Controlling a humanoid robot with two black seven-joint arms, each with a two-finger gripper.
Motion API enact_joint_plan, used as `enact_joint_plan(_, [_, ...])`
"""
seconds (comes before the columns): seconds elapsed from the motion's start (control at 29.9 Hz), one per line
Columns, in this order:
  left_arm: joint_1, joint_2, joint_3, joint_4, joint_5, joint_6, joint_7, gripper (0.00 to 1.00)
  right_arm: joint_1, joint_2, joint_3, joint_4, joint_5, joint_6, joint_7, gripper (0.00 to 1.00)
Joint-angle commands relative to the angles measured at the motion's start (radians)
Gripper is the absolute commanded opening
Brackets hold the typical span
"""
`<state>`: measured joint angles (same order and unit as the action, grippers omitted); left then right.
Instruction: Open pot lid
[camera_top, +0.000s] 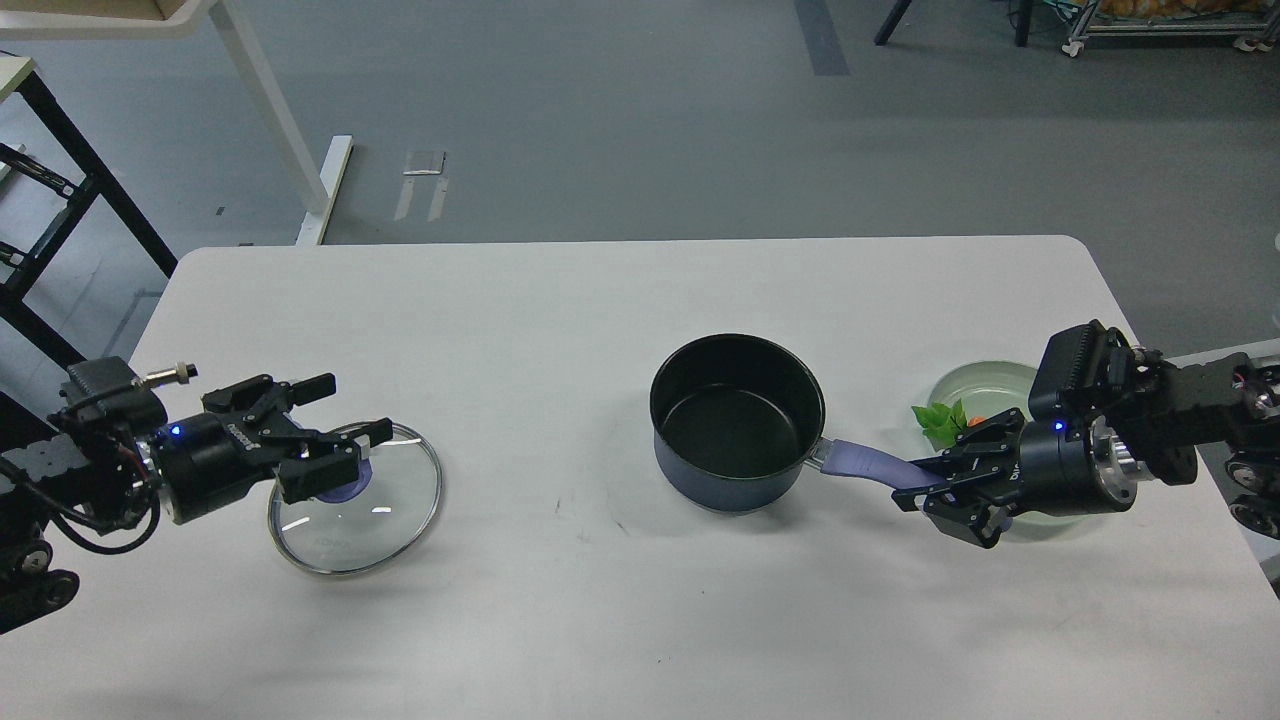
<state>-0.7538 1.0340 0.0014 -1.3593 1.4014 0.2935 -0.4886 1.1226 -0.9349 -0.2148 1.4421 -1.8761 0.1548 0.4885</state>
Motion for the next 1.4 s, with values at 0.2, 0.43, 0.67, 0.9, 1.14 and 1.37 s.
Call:
enact_joint_plan(0.2, [-0.088,-0.04,-0.104,0.077,-1.014,-0.324,0.0,0.99,0.0,-0.002,0.0,0.0,0.0,-0.001,0.0,0.47])
enact_joint_plan(0.43, [-0.075,-0.132,-0.106,0.204,-1.202,-0.341,0.0,0.99,0.0,-0.004,0.0,0.0,0.005,-0.004,0.0,0.77])
enact_joint_plan(0.67, [-0.064,-0.25,-0.145,0.409,-1.421,-0.562,0.0,0.99,0.02,-0.057,0.015,0.01,0.052,-0.009,0.0,0.98])
enact_joint_plan(0.9, [-0.064,-0.288,-0.164,0.479,-1.489,-0.646,0.045,0.99,0.146,-0.154,0.051,0.057,0.378,-0.024,0.0,0.98])
enact_joint_plan(1.14, [-0.019,-0.339,-0.244,0.514,-1.493,-0.692,0.048,0.99,0.132,-0.148,0.153,0.001,1.03,-0.104,0.0,0.99])
enact_joint_plan(1.37, [0.06,-0.414,-0.331,0.554,-1.492,-0.721,0.056,0.99,0.049,0.013,0.167,-0.118,1.625,-0.21,0.0,0.99])
